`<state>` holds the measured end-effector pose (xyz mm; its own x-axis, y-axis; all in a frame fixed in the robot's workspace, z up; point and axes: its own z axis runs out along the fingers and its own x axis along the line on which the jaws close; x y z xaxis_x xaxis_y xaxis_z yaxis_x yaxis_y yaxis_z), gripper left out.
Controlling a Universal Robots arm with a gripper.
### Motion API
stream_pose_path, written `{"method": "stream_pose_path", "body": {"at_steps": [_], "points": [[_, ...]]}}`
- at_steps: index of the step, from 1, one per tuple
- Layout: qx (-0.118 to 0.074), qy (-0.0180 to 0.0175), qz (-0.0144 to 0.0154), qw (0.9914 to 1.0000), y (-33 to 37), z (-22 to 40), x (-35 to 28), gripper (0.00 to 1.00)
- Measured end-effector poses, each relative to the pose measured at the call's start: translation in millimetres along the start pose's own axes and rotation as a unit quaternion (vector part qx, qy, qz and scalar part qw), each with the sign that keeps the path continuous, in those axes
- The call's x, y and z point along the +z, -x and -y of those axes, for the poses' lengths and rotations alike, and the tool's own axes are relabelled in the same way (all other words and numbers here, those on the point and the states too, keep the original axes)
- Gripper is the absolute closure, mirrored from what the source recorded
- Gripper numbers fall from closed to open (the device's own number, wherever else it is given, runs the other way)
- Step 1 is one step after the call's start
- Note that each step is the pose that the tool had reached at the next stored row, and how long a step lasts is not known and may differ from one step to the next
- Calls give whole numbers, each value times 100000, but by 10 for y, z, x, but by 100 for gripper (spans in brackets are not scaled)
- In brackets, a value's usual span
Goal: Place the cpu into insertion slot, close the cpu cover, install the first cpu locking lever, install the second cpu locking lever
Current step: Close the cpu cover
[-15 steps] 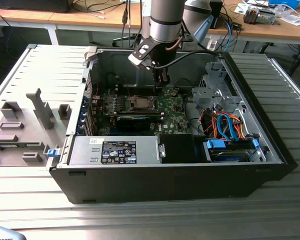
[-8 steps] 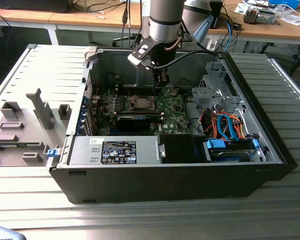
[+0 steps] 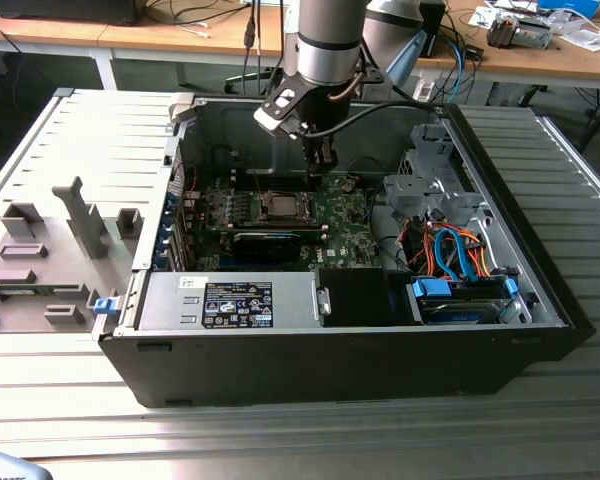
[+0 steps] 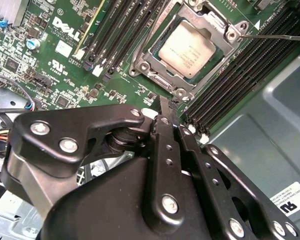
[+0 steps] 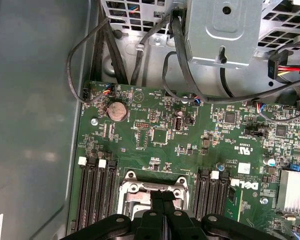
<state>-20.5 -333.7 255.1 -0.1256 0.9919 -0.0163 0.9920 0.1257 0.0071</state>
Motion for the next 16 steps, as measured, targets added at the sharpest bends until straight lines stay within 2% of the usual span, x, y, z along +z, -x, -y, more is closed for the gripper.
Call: {"method": "stream_pose_path", "body": {"at_steps": [8,11,16], "points": [[2,1,-23,100000,-2,17,0,89],[1,7,-67,100000,-10,78,-1,89],[0,7,-72,100000,-12,95,-1,89]]}}
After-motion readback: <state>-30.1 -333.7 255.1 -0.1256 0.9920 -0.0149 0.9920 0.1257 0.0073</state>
